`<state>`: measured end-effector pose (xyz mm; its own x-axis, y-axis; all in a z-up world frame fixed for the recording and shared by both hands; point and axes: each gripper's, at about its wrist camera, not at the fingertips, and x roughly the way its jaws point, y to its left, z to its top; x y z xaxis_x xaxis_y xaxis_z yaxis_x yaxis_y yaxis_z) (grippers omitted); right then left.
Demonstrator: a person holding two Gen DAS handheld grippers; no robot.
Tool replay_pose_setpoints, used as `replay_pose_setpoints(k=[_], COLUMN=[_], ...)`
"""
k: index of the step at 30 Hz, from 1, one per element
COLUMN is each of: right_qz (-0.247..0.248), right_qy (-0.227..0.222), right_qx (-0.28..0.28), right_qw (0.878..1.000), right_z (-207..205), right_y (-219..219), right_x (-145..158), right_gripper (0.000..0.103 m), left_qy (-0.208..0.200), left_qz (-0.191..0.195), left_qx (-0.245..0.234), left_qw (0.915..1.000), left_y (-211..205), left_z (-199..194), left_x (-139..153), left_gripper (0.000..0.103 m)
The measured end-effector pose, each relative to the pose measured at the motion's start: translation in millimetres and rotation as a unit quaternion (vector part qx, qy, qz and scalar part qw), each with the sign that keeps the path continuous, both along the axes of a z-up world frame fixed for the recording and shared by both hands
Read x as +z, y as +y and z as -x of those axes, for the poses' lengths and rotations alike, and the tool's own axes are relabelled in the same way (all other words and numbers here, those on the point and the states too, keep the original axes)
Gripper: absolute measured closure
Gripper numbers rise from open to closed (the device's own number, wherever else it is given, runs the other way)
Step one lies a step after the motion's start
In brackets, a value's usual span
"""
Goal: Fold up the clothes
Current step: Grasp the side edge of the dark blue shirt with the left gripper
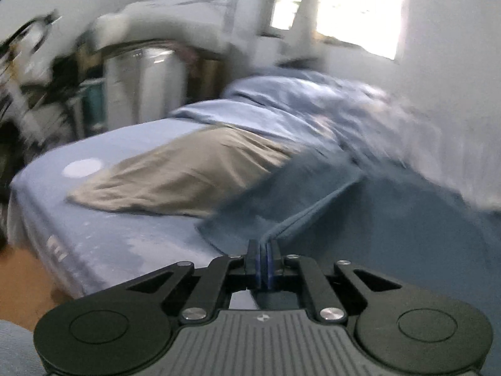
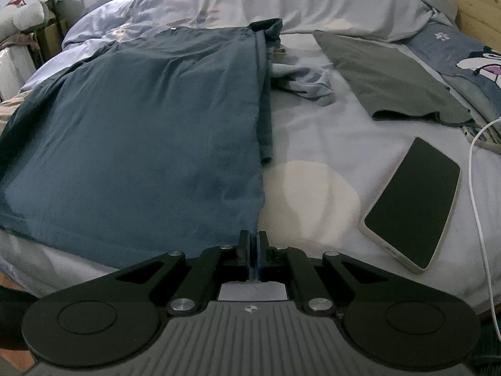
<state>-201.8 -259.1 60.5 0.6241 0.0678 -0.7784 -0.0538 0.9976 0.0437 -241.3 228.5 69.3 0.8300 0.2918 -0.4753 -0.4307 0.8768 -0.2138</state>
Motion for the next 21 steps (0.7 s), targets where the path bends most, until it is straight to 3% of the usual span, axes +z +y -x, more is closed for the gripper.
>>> replay_pose_setpoints(k=[4, 8, 15, 18, 21], right_qz=[0.005, 0.010, 0.024, 0.027, 0.021], right_qy=[0.005, 0.003, 0.004, 0.010, 0.008], right_qx=[-0.002, -0.001, 0.002, 0.004, 0.007], right_qw=[1.000, 1.000, 1.000, 1.000, 1.000], right_z=[-1, 0, 1, -2, -2], right_y=[1, 2, 2, 4, 4], right_x=[-1, -1, 0, -1, 2], right_gripper=[0.100, 0.100, 0.100, 0.100, 0.099], left_qy=[0.015, 0.034, 0.051, 0.068, 0.063], left_qz=[0.088, 0.154, 0.166, 0.168, 0.192], left_qx=[0.043, 0.064, 0.043, 0.048, 0.066], left_qw=[0.9951, 0.9854, 0.9838, 0.9823, 0.9771], left_y=[43, 59, 50, 51, 59], left_z=[-7, -9, -2, -8, -5], left_x=[-12, -30, -34, -41, -46], left_gripper=[0.101, 0.101, 0.099, 0.089, 0.062])
